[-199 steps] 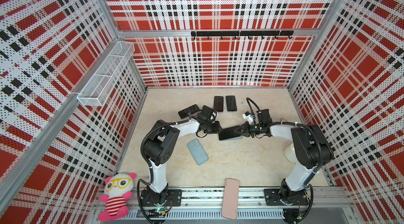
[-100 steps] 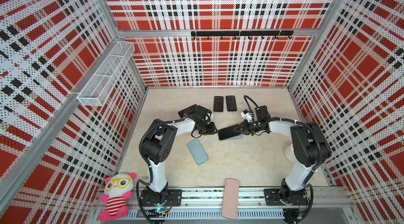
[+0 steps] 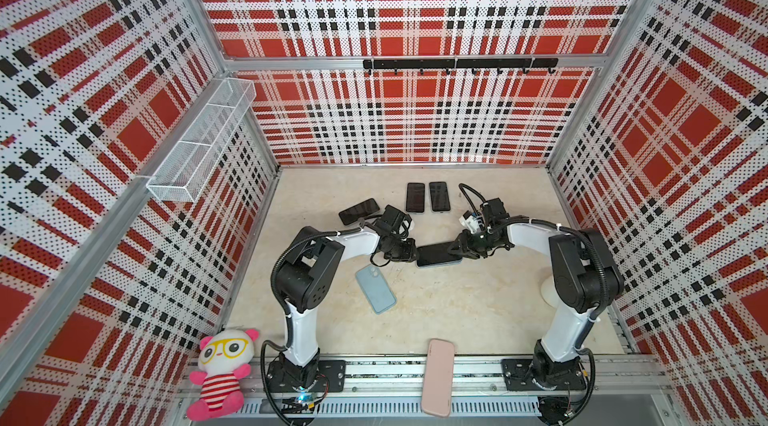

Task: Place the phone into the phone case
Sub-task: 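Press the black phone down into the pale blue case with the right gripper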

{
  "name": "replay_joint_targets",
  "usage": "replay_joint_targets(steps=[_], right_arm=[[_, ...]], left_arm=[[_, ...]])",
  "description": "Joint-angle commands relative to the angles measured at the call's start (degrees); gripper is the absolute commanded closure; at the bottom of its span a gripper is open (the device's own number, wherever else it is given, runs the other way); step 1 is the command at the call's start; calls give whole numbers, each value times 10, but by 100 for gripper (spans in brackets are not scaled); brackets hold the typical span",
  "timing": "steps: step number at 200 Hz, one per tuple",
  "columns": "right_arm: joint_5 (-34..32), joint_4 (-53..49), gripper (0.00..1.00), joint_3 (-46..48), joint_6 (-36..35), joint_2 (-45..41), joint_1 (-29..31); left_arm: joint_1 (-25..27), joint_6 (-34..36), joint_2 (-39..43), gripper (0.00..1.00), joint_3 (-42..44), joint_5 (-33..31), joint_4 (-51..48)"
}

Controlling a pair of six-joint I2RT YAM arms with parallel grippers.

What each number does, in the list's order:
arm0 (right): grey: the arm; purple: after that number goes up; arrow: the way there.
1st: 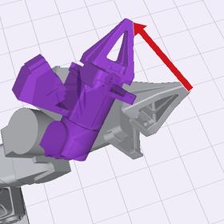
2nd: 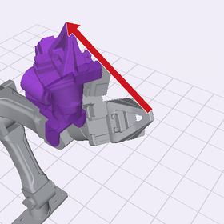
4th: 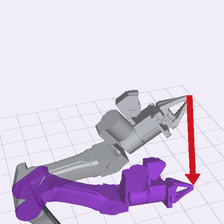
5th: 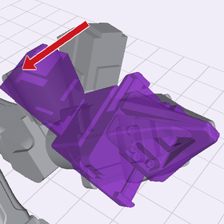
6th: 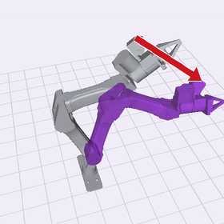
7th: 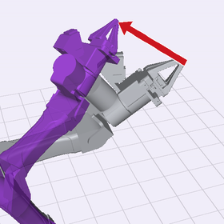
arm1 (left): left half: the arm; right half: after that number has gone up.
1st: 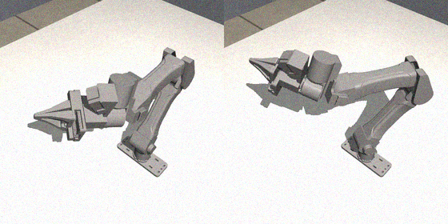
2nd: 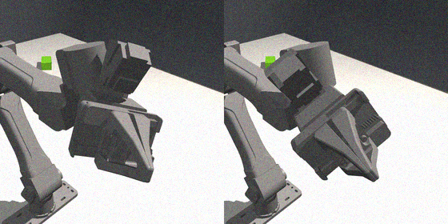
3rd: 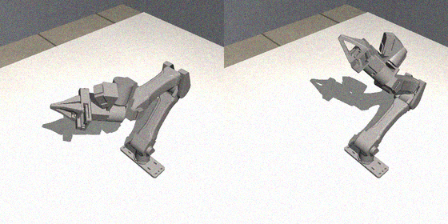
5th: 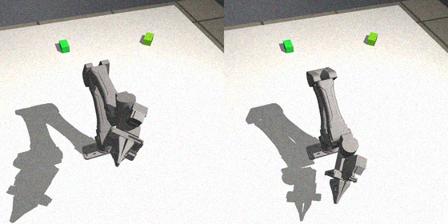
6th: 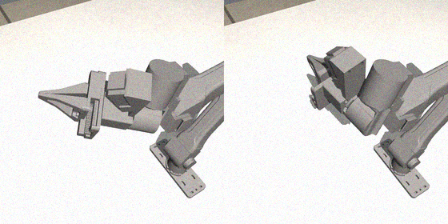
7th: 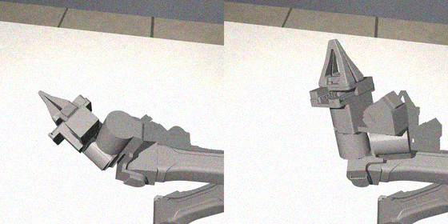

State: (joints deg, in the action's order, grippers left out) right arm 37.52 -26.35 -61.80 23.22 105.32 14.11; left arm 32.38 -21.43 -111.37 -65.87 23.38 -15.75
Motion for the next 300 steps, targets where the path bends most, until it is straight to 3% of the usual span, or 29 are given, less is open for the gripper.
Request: replay_joint_targets(steps=[1,64,86,143,213,300], right_arm=[[-70,-69,66,-27,-36,7,3],[-113,-125,65,-69,-62,17,3],[-102,-114,66,-71,-59,28,5],[-59,-80,65,-72,-44,59,23],[-36,-82,56,-91,-37,77,36],[11,-96,56,-120,-93,115,68]], left_arm=[[4,15,-22,74,-7,-33,-24],[6,23,-24,76,-15,-47,-36],[7,19,-27,75,-13,-25,-27],[1,5,-20,57,-1,17,0],[1,-7,-18,57,-2,10,-1],[-7,0,-27,49,-7,2,-9]])
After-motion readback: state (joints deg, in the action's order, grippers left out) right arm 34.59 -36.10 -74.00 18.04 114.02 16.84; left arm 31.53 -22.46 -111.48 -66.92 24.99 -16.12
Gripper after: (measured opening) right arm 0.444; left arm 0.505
